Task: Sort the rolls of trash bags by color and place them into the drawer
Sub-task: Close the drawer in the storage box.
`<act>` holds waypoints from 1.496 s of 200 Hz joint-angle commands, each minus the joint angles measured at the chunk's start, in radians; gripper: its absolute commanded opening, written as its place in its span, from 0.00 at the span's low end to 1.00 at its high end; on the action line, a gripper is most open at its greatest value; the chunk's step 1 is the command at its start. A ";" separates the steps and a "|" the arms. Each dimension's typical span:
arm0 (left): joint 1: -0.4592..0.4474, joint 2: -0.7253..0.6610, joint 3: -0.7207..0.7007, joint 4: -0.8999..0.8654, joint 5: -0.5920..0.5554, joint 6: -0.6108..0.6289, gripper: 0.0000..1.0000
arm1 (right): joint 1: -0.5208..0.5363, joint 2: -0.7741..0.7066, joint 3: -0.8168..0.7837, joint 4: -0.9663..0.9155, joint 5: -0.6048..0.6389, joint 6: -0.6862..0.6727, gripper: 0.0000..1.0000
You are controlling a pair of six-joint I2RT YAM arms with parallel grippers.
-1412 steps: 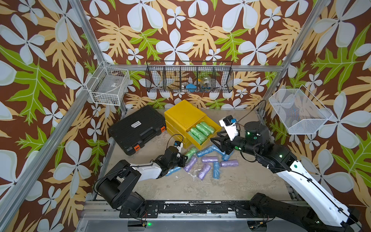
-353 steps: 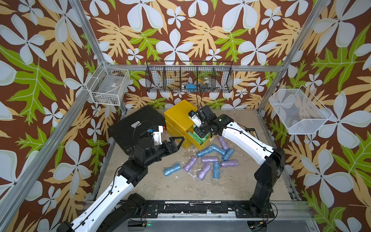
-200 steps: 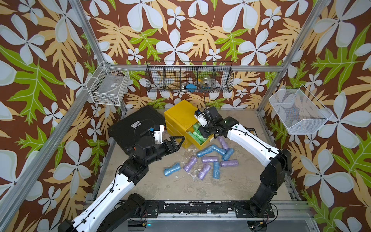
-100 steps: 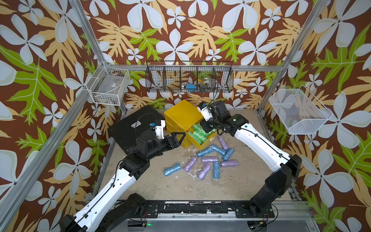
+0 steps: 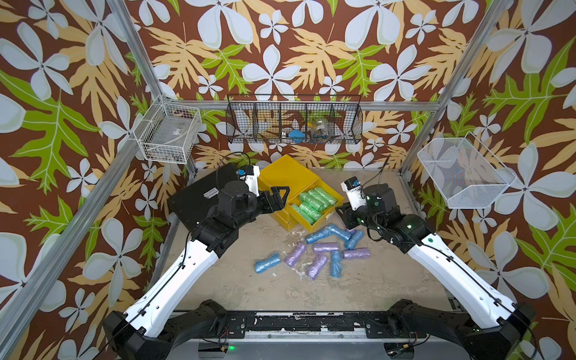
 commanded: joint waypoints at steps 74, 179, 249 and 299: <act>0.093 -0.035 -0.102 0.090 0.009 -0.045 0.96 | -0.025 0.064 -0.104 0.133 -0.091 0.064 0.36; 0.094 -0.171 -0.307 0.128 0.076 -0.111 0.86 | -0.028 0.229 0.014 0.151 -0.115 0.042 0.34; 0.095 -0.204 -0.356 0.123 0.096 -0.140 0.85 | -0.028 0.369 0.119 0.218 -0.181 0.067 0.32; 0.095 -0.234 -0.404 0.123 0.128 -0.169 0.83 | -0.029 0.497 0.206 0.306 -0.250 0.142 0.30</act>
